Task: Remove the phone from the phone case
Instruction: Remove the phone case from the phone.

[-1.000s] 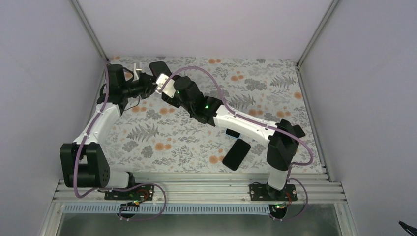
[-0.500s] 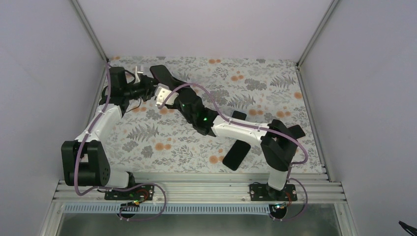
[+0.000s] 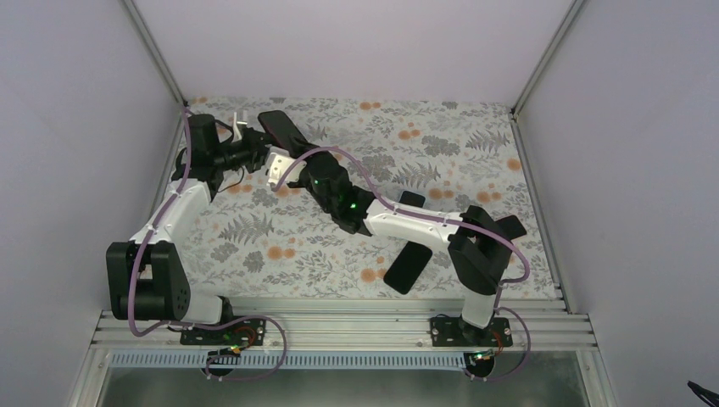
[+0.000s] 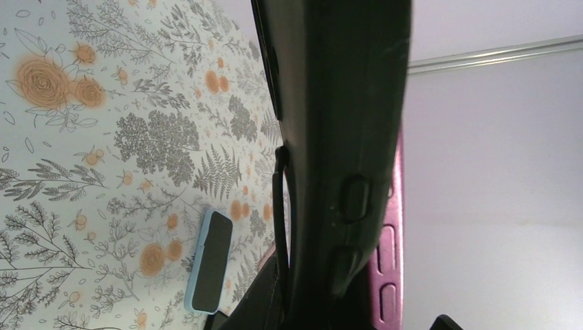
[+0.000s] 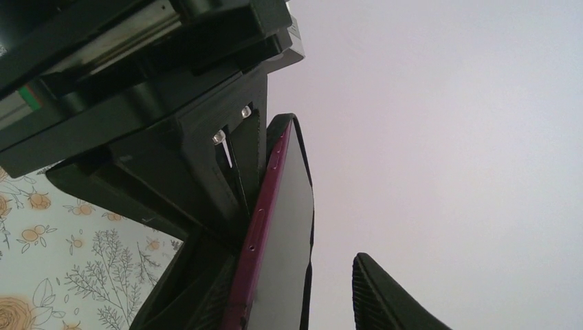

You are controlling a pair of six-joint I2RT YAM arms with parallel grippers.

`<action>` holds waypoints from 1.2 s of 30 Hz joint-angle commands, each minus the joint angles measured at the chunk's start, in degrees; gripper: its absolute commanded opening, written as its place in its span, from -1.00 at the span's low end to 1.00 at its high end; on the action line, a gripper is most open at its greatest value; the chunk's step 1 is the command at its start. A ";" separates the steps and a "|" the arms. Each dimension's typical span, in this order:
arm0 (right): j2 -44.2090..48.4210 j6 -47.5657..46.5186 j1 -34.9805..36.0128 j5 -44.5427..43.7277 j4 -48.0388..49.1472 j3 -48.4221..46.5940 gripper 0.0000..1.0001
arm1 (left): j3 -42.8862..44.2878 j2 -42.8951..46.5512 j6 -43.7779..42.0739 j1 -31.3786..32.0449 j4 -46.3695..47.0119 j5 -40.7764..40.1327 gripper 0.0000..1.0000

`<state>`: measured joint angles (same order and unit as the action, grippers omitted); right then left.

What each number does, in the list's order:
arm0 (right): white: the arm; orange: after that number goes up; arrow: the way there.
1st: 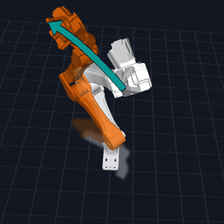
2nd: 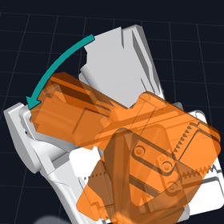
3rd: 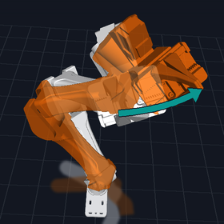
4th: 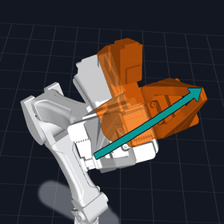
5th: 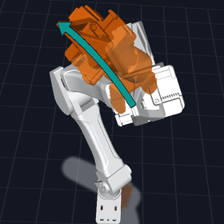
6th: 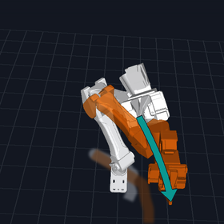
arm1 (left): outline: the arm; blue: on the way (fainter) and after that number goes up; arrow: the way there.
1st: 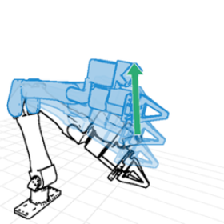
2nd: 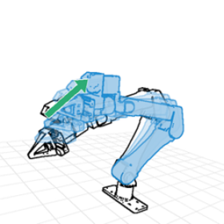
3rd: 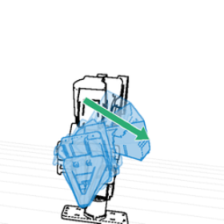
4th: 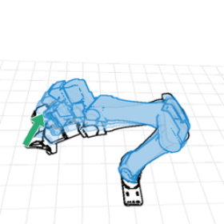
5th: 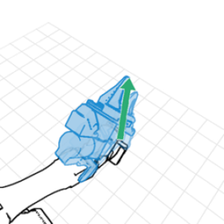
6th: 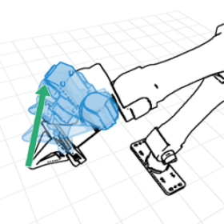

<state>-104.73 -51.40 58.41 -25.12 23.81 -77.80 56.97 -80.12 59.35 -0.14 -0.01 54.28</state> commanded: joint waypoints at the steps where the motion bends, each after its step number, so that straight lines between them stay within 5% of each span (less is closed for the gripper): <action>1: -0.38 0.32 -6.29 -9.94 2.09 -2.41 -0.22 | -0.54 0.43 -0.82 -0.36 -0.43 5.70 -0.95; 7: -1.53 1.30 -8.79 -10.00 0.20 -3.79 -0.13 | -0.82 0.40 -0.99 -0.39 -0.34 5.76 -0.95; 14: -2.82 2.58 -9.46 -9.85 -2.50 -5.45 -0.91 | -0.51 0.33 -1.40 -0.31 -0.61 5.51 -0.95; 36: 4.46 25.45 -13.45 -0.10 -25.22 -15.28 -0.92 | -1.75 2.54 -8.36 -0.47 -7.40 -3.79 -0.95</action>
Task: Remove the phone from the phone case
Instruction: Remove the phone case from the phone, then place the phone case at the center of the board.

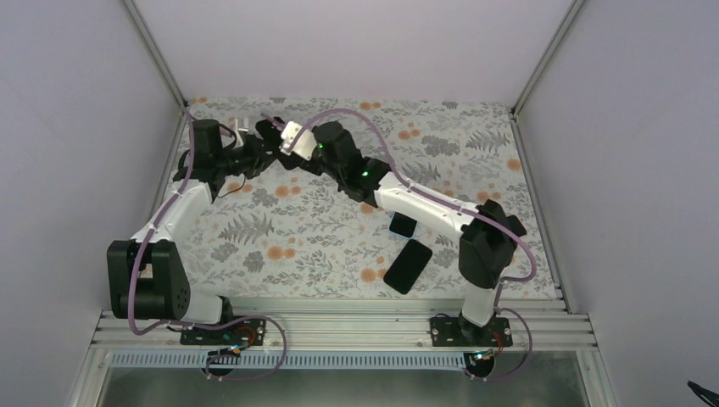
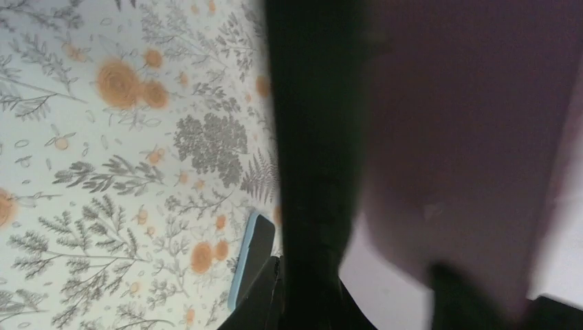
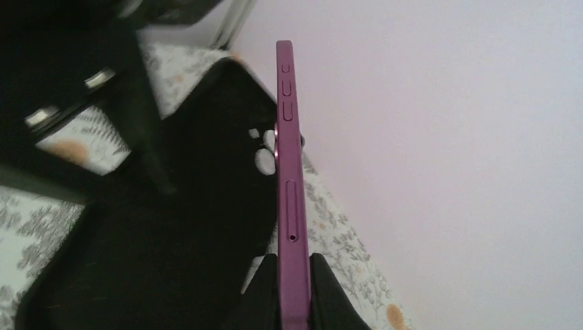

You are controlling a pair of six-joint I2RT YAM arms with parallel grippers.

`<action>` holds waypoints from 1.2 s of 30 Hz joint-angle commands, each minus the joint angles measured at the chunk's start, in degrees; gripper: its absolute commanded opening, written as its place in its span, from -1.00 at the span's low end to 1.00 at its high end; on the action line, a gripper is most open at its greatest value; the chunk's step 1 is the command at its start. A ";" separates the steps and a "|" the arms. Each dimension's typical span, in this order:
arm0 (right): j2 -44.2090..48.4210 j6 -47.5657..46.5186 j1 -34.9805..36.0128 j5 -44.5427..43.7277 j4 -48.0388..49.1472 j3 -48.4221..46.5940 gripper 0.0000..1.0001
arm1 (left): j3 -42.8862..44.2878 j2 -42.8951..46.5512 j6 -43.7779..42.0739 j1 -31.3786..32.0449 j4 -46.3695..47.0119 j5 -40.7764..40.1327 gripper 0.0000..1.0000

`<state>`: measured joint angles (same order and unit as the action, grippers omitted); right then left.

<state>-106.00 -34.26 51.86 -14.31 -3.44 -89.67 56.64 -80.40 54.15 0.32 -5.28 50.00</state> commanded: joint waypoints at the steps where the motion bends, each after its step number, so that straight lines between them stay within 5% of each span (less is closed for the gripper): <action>1: 6.00 8.68 -7.26 -10.80 1.97 -3.41 -0.92 | -1.65 3.04 -3.13 -0.93 -2.12 0.39 -0.95; 12: 9.66 11.69 -10.53 -8.66 -0.71 -2.44 -0.92 | -3.94 4.78 -4.28 -0.93 -1.36 0.52 -0.95; 18: 14.81 12.61 -13.04 -7.38 -2.70 2.05 -0.92 | -1.76 2.43 -12.53 -0.76 -3.14 3.21 -0.95; 26: 22.21 13.79 -16.75 -7.02 -3.44 11.00 -0.92 | 1.57 -6.35 -20.48 3.18 -7.08 3.69 -0.95; 36: 25.40 15.76 -20.55 -5.29 -4.31 15.04 -0.92 | 16.23 -24.98 -27.91 9.08 -14.40 5.61 -0.95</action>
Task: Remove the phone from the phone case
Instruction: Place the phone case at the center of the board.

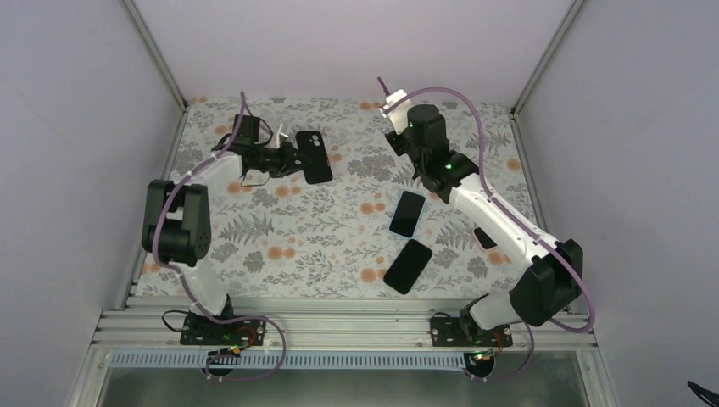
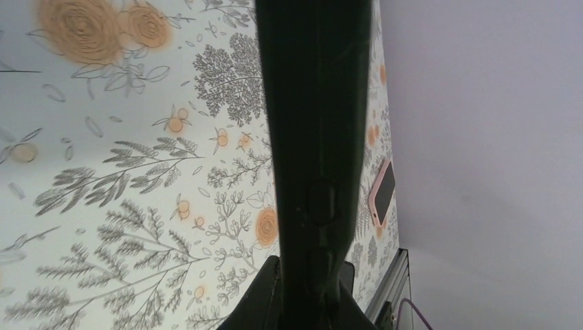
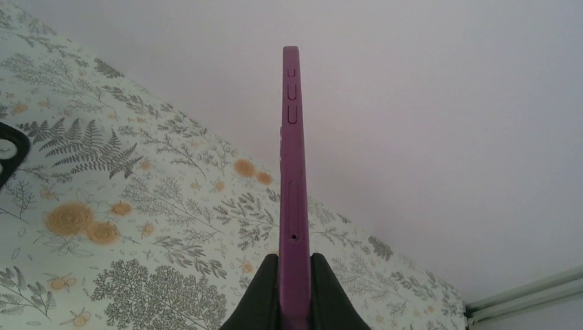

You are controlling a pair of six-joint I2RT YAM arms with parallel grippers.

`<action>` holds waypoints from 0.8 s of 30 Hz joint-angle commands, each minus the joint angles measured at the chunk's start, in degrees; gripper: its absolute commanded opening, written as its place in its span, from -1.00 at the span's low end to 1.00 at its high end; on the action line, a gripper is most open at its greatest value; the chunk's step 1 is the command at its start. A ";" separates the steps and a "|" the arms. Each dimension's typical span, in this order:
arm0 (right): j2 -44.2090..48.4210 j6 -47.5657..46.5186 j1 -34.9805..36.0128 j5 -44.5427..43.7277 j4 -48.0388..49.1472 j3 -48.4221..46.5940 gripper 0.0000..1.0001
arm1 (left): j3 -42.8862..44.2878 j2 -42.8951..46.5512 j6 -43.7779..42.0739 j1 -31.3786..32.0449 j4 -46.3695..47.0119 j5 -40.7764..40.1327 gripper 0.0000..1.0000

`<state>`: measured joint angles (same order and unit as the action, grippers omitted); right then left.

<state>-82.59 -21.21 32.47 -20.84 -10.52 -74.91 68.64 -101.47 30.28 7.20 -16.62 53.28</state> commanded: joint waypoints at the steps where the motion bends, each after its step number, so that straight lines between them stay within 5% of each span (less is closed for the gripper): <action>1: 1.85 3.11 -1.32 1.94 2.67 0.42 -0.92 | 5.07 -5.20 -4.73 2.65 -3.70 1.71 -0.95; 24: -0.74 5.25 -1.80 5.10 4.28 3.20 -0.92 | 21.71 -27.48 -11.93 4.13 -14.75 -1.69 -0.95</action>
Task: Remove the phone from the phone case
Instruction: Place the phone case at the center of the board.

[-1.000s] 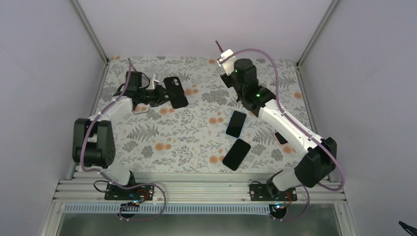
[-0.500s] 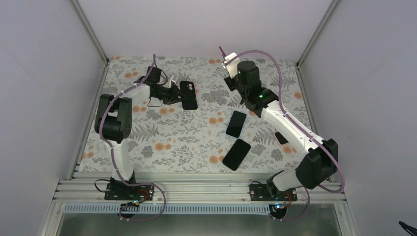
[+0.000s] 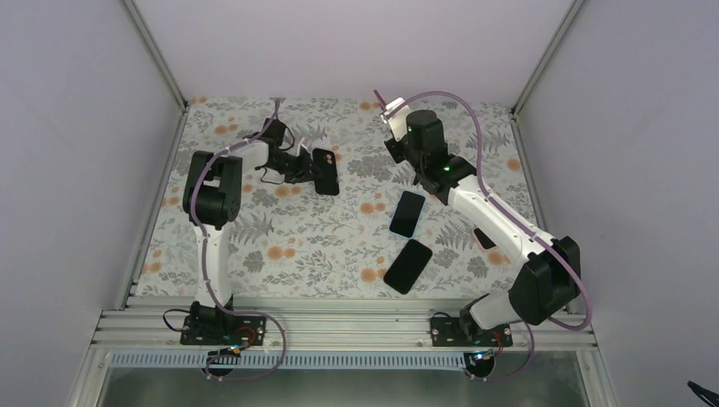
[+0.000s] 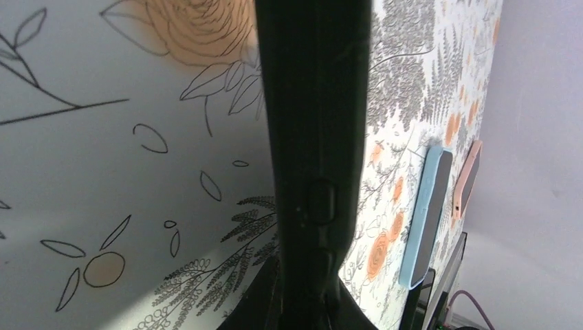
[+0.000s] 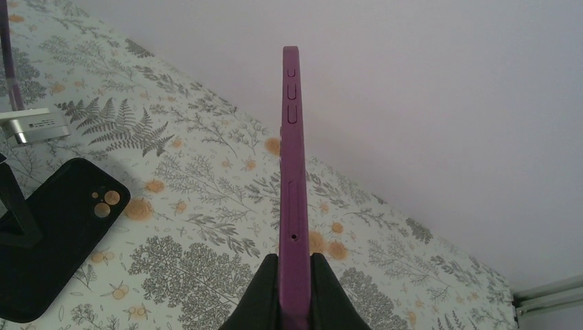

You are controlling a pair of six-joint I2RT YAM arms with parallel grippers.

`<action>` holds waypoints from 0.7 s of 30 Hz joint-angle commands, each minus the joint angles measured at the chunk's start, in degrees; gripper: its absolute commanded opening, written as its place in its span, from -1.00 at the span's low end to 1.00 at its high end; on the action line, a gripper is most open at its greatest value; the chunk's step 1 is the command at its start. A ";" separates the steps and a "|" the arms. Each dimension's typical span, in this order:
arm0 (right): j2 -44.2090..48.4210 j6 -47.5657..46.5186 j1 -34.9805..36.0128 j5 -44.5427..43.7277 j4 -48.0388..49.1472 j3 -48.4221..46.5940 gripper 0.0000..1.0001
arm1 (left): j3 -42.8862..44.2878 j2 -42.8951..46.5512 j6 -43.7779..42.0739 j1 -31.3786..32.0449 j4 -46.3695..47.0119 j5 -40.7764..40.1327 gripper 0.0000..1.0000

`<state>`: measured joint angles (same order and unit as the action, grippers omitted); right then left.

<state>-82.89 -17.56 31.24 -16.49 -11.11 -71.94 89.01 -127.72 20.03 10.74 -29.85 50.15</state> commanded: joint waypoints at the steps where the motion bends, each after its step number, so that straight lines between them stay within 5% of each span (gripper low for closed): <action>1: -0.61 1.76 -0.63 0.84 4.87 0.22 -0.92 | 1.08 -1.38 -1.79 0.72 -1.53 1.89 -0.95; 11: -1.51 3.05 -0.74 2.13 4.78 0.69 -0.92 | 1.03 -1.71 -2.51 1.21 -2.71 -0.84 -0.92; 21: -0.81 3.32 -0.78 2.76 4.42 0.92 -0.92 | 3.86 0.87 -5.62 2.29 -6.18 -10.03 -0.25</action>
<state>-84.44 -15.94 30.98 -14.26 -10.79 -70.81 90.48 -128.84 16.69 12.73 -33.76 46.06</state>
